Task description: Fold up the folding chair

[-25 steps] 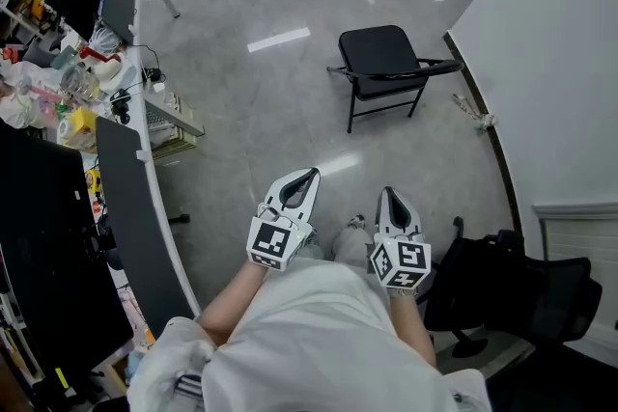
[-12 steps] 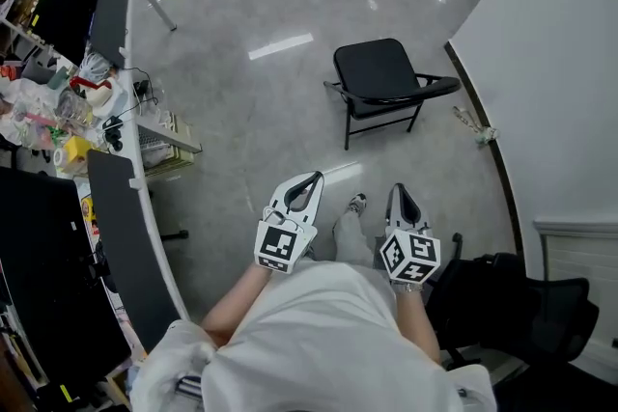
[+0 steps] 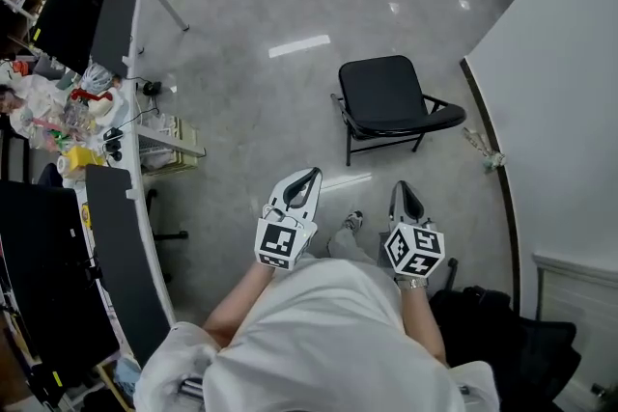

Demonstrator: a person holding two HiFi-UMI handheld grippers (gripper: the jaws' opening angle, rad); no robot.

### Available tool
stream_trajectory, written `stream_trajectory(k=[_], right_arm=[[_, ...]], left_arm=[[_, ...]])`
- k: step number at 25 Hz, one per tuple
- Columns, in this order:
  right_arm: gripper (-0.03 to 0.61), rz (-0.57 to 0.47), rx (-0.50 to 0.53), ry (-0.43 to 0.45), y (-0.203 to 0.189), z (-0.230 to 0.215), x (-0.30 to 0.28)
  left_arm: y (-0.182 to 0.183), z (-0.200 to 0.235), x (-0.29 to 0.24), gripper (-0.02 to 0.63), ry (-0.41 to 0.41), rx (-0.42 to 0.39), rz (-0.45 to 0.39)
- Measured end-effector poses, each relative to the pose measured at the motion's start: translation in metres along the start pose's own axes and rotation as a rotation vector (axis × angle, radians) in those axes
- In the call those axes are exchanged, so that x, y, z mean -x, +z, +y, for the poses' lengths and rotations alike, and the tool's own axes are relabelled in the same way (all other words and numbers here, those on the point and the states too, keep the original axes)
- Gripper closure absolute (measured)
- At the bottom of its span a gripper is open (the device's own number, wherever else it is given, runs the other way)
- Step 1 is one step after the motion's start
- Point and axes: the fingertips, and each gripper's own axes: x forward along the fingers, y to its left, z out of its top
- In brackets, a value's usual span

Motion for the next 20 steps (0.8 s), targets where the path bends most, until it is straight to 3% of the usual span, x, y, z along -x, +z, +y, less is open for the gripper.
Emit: stream_trajectory(k=[8, 13, 20], right_arm=[[0.574, 0.007, -0.045, 0.015, 0.038, -0.067, -0.046], [0.574, 0.045, -0.159, 0.002, 0.038, -0.095, -0.066], [0.574, 0.132, -0.217, -0.029, 0.023, -0.117, -0.091]], left_arm=[[0.014, -0.011, -0.062, 0.603, 0.062, 0.001, 0.021], [0.013, -0.013, -0.085, 0.603, 0.063, -0.008, 0.048], [0.002, 0.006, -0.124, 0.604, 0.049, 0.012, 0.094]])
